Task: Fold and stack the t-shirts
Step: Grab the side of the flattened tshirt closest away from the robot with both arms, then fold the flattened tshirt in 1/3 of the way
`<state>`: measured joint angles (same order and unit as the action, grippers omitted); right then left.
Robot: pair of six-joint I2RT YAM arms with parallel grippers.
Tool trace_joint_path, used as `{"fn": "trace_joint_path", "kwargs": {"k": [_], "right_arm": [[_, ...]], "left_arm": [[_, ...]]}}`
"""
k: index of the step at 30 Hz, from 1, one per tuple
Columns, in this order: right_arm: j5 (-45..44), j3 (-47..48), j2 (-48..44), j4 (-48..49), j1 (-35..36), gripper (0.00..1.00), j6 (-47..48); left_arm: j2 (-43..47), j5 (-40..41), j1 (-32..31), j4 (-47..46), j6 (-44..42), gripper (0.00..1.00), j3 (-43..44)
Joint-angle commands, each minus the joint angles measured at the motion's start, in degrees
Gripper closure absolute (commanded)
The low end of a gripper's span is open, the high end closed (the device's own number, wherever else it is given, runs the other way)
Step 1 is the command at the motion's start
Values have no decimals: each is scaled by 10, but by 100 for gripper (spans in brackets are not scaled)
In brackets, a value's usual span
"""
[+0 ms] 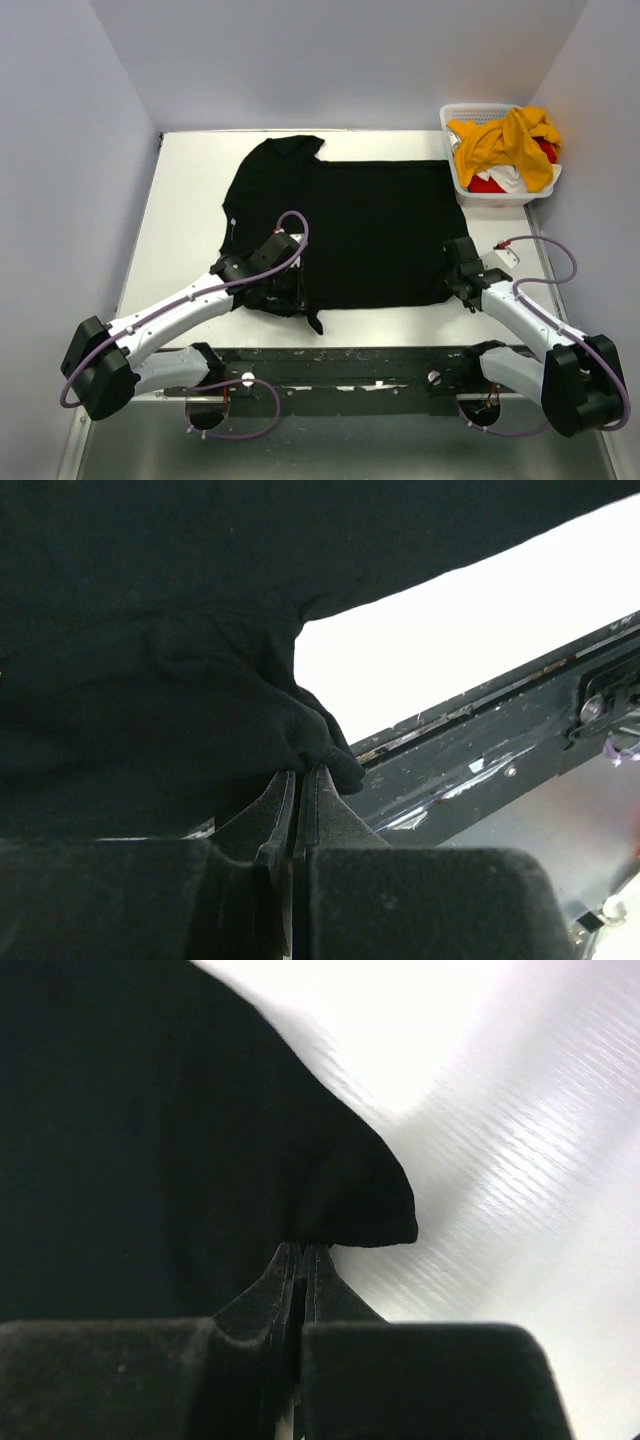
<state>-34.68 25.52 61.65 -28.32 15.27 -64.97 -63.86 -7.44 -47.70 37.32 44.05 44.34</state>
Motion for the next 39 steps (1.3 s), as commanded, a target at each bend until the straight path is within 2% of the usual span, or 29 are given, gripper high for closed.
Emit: {"fn": "trace_joint_path", "kwargs": {"k": [1, 9, 15, 20, 26, 33, 39], "right_arm": [[39, 53, -2, 30, -1, 99, 67], [27, 145, 72, 32, -1, 99, 109], [-12, 224, 147, 13, -1, 99, 110], [-38, 263, 183, 13, -5, 99, 104], [-45, 294, 214, 25, -7, 99, 111], [-53, 324, 261, 38, -11, 99, 124], [-79, 330, 276, 43, -13, 99, 108]], "left_arm": [[-12, -24, 39, -8, -16, 100, 28], [-28, -45, 138, -42, -19, 100, 53], [-52, -52, 233, -46, -21, 100, 74], [-70, -55, 286, -61, -44, 100, 90], [-113, -92, 305, -103, -103, 100, 137], [-209, -30, 315, -49, -138, 100, 237], [-290, -23, 321, -21, -184, 100, 312]]}}
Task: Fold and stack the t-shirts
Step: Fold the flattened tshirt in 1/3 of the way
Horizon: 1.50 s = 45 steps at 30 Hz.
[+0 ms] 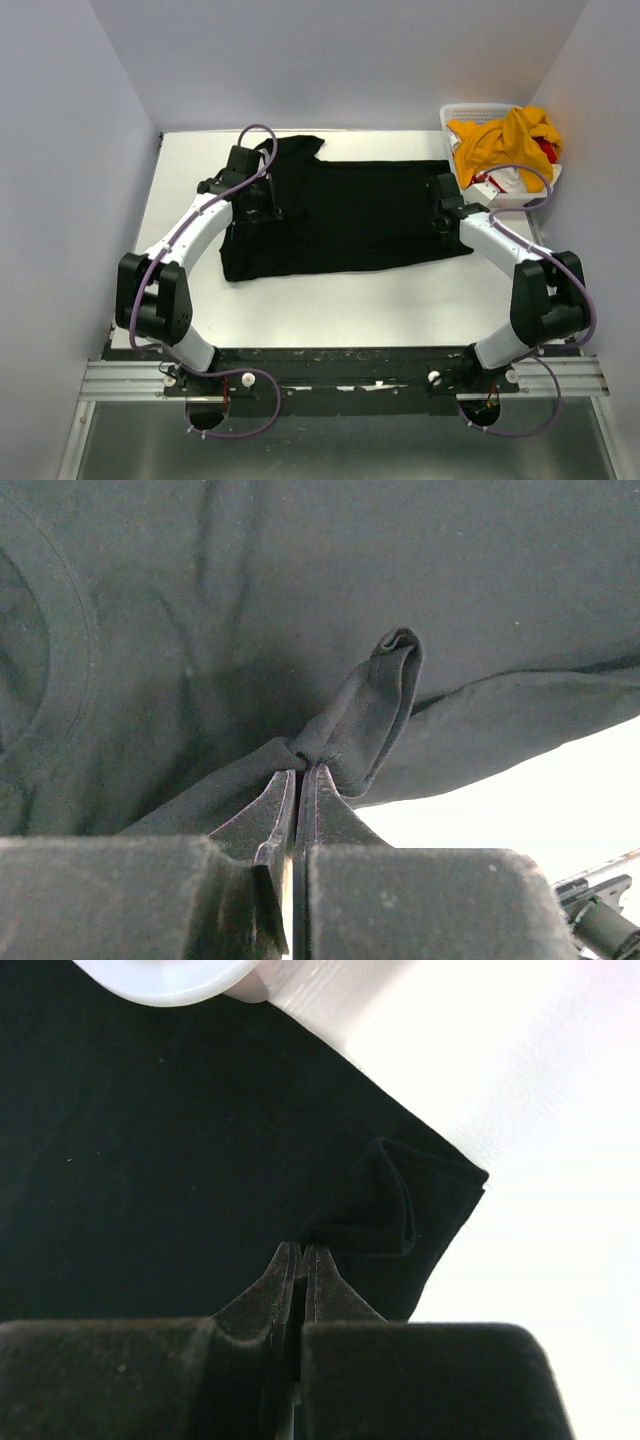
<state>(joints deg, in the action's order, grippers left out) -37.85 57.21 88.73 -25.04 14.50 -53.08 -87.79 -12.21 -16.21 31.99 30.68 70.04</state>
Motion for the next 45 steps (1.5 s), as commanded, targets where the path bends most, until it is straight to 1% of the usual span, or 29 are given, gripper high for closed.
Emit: {"fn": "trace_joint_path", "kwargs": {"k": [1, 6, 9, 14, 21, 24, 25, 27, 28, 29, 30, 31, 32, 33, 34, 35, 36, 37, 38, 39, 41, 42, 45], "right_arm": [[-52, 10, 2, 17, -6, 99, -12], [-73, -20, -28, 72, -8, 99, -10], [-73, -34, -44, 108, -8, 99, 12], [-69, -15, -14, 112, -9, 99, 21], [-71, 9, 36, 112, -16, 99, 13], [-68, 17, 48, 114, -18, 99, 12], [-68, 18, 52, 117, -18, 99, 13], [-67, 23, 61, 118, -20, 98, 13], [-67, 26, 66, 119, -21, 95, 14], [-66, 31, 71, 116, -22, 93, 18], [-67, 39, 75, 112, -22, 92, 19], [-67, 45, 78, 107, -22, 89, 23], [-62, 56, 82, 100, -22, 83, 34], [-55, 68, 85, 86, -22, 75, 47], [-50, 83, 90, 72, -22, 65, 55], [-52, 96, 94, 52, -22, 57, 58], [-58, 109, 99, 34, -22, 44, 60], [-58, 117, 101, 14, -22, 37, 61], [-57, 125, 102, -4, -22, 26, 61], [-53, 125, 101, -18, -22, 19, 61], [-41, 113, 88, -27, -22, 10, 64], [-30, 103, 79, -25, -22, 7, 72], [43, 56, 40, 12, -21, 3, 123]], "left_arm": [[-60, 27, 6, 36, -59, 100, 64], [-89, 33, 17, 45, -66, 100, 99], [-87, 26, 25, 33, -71, 100, 97], [-123, 15, 30, 40, -83, 100, 136], [-194, 25, 38, 59, -115, 100, 220], [-230, 30, 40, 85, -138, 99, 267], [-243, 37, 41, 100, -137, 96, 283], [-263, 55, 42, 112, -139, 85, 306], [-271, 63, 45, 112, -142, 77, 316], [-285, 72, 48, 125, -140, 66, 334], [-299, 80, 52, 142, -134, 53, 366], [-316, 90, 54, 164, -131, 46, 402], [-327, 98, 56, 180, -127, 28, 432], [-336, 101, 57, 195, -126, 3, 462], [-338, 101, 58, 206, -124, 2, 481], [-333, 99, 57, 214, -116, 1, 495], [-319, 85, 58, 212, -114, 1, 491], [-299, 70, 57, 199, -109, 2, 468], [-268, 57, 56, 176, -103, 1, 436], [-240, 50, 54, 153, -96, 1, 385], [-179, 32, 53, 109, -66, 1, 291], [-148, 8, 52, 80, -55, 1, 245], [-73, -63, 45, -5, -23, 1, 96]]}}
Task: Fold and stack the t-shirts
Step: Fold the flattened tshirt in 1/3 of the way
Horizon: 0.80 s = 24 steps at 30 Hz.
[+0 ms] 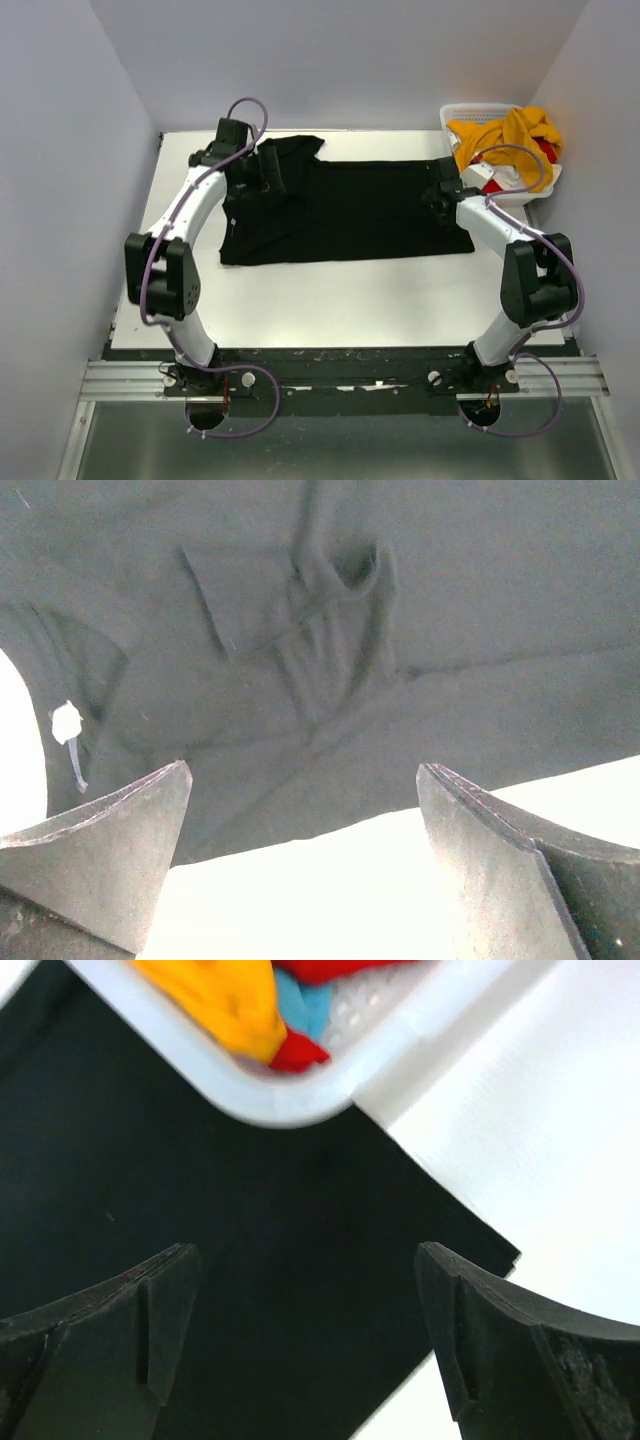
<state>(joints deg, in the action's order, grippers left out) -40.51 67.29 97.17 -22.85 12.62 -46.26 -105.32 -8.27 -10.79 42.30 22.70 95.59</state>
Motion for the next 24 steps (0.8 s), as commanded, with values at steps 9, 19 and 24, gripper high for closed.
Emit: {"fn": "trace_joint_path", "kwargs": {"k": [9, 19, 24], "right_arm": [[357, -175, -92, 201, 10, 0, 142], [325, -188, -92, 211, 10, 0, 140], [293, -185, -99, 196, 10, 0, 143]], "left_arm": [[40, -182, -24, -215, 114, 1, -187], [-179, -70, -24, -120, 131, 1, 60], [-302, -42, -2, -26, 151, 1, 304]]}}
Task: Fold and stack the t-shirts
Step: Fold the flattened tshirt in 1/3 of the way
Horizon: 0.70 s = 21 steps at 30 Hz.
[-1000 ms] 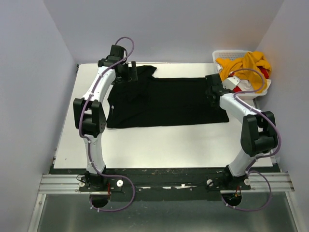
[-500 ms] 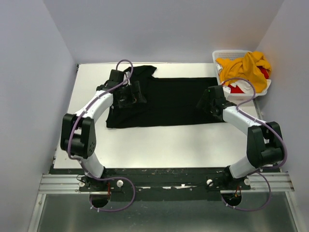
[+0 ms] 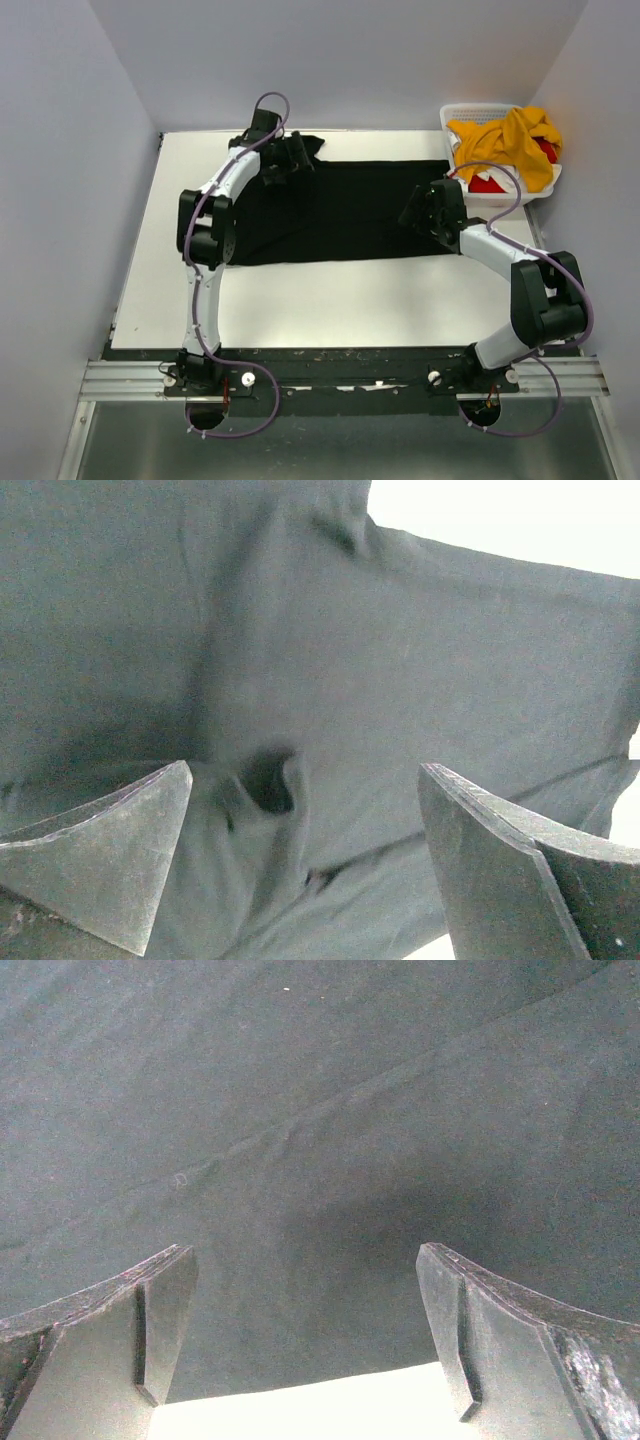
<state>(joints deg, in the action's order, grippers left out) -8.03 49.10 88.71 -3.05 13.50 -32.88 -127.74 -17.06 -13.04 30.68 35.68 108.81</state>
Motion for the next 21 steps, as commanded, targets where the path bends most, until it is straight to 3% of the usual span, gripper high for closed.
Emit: {"fn": "trace_joint_path", "kwargs": {"k": [1, 3, 6, 10, 13, 16, 18, 21], "right_arm": [[-38, -2, -16, -7, 1, 0, 11], [-44, -2, -21, -11, 1, 0, 13], [-29, -8, -36, -8, 1, 0, 23], [-5, -24, -53, 18, 1, 0, 40], [48, -27, -48, 47, 2, 0, 45], [67, -23, -26, 83, 7, 0, 40], [66, -2, 3, 86, 10, 0, 32], [53, 23, 44, 94, 10, 0, 9]], "left_arm": [[-95, 39, 24, 95, 20, 1, 213], [-110, 44, 31, 78, 21, 1, 260], [-91, -1, 42, 15, 20, 1, 236], [-23, -20, 35, 29, 1, 2, 182], [93, 8, 8, -3, -12, 1, 19], [198, 13, -26, -103, -2, 2, -170], [235, 14, -40, -160, 19, 1, -250], [223, -22, -43, -172, 57, 1, -291]]}}
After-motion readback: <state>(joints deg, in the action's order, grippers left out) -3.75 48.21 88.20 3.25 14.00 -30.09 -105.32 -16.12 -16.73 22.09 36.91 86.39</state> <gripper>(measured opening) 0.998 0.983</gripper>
